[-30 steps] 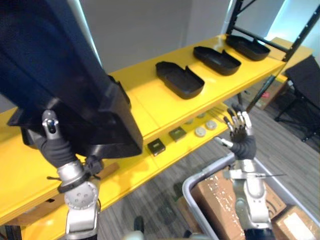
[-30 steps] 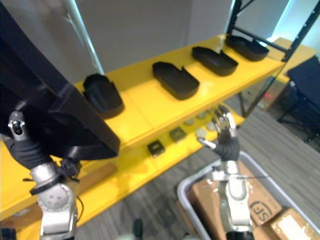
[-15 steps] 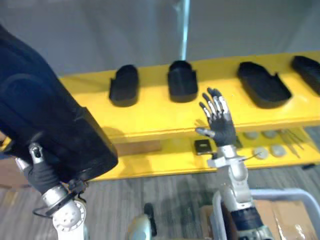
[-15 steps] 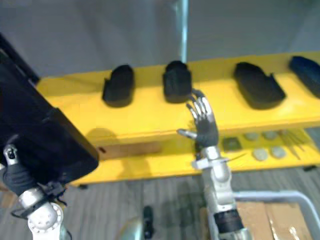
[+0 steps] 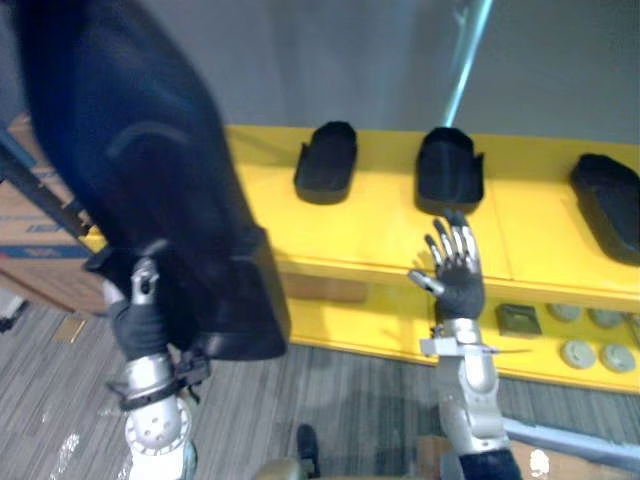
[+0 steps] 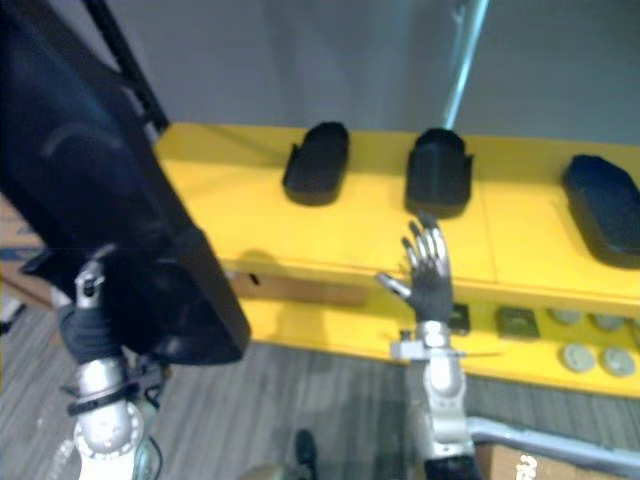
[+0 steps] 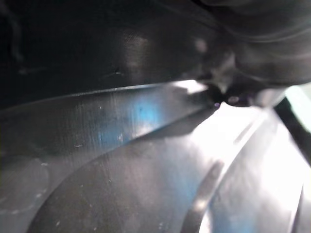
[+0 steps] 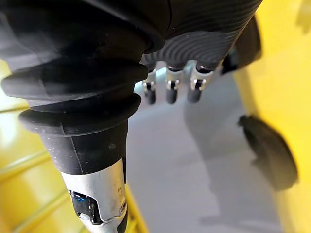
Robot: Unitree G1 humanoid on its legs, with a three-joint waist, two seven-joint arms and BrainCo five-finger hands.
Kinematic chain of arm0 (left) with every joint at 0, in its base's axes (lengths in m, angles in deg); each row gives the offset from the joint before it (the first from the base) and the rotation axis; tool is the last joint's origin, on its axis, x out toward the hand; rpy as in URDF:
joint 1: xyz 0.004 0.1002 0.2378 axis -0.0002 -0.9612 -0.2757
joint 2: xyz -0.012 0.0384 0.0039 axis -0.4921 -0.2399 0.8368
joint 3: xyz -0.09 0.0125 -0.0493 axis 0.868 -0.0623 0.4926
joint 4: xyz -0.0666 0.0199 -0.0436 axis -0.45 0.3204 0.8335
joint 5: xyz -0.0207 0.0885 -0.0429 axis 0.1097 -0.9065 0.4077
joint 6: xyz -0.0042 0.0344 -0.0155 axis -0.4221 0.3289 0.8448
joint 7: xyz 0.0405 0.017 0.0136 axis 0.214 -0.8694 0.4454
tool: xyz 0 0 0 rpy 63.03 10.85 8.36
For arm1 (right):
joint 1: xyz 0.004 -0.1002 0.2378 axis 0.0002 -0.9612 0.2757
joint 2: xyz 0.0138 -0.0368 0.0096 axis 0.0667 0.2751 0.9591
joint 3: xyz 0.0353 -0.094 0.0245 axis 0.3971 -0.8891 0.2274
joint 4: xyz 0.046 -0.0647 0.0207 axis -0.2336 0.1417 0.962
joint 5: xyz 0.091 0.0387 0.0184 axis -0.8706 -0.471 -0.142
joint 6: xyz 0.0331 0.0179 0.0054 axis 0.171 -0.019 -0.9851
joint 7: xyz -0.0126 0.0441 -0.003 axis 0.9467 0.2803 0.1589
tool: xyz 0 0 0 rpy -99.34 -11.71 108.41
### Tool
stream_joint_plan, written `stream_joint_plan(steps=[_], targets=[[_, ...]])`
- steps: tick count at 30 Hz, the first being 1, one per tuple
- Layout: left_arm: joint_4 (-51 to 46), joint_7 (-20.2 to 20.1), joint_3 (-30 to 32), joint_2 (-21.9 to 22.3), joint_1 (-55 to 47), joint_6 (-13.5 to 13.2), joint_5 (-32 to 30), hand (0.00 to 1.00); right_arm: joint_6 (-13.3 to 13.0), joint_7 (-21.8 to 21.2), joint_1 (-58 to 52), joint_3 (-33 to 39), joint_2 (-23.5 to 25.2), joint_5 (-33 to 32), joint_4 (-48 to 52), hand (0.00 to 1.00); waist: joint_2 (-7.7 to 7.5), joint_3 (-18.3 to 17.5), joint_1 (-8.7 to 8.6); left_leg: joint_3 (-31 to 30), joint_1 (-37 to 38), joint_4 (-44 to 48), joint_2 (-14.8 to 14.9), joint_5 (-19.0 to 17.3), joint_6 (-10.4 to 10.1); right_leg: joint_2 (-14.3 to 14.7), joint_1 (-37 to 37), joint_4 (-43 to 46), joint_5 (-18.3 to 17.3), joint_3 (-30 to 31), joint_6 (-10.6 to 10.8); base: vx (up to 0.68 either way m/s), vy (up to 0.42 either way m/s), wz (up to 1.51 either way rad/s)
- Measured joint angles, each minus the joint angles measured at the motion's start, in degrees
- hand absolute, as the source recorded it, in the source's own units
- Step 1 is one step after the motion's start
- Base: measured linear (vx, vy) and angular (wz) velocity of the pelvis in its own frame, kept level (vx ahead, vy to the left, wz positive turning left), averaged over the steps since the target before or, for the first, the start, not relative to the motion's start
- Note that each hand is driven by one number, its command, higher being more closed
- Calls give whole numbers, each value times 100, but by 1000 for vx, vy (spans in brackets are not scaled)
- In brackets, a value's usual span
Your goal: Walk over and take plastic housings, then place them on the shelf
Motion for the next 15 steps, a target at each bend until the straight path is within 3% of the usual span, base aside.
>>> stream_joint_plan(steps=[6, 12, 14, 15], targets=[[217, 260, -20, 78, -10, 263, 95, 100, -21, -97, -147, 51, 7, 70, 0, 0, 46, 12, -37, -1, -92, 0, 15, 231, -132, 101, 102, -340, -112, 140, 181, -55, -67, -1], [171, 465, -8, 200, -43, 283, -105, 100, -81, -185, -112, 98, 4, -81, 34, 0, 93, -19, -10, -79, -143, 0, 130, 321, -263, 213, 88, -326, -175, 59, 268, -53, -63, 7], [87, 375, -8, 240, -29, 273, -122, 100, -83, -145, -107, 108, 0, -74, 87, 0, -33, 33, -10, -72, -158, 55, 14, 251, -172, 28, 37, -174, -316, -145, 298, 12, 17, 35], [45, 241, -12, 242, 14, 273, -130, 100, -86, -8, -115, 115, -11, -35, 103, 0, -176, 104, -59, 60, -177, 585, -148, -66, 52, -198, 54, 271, -444, -203, 335, 103, 38, 39]])
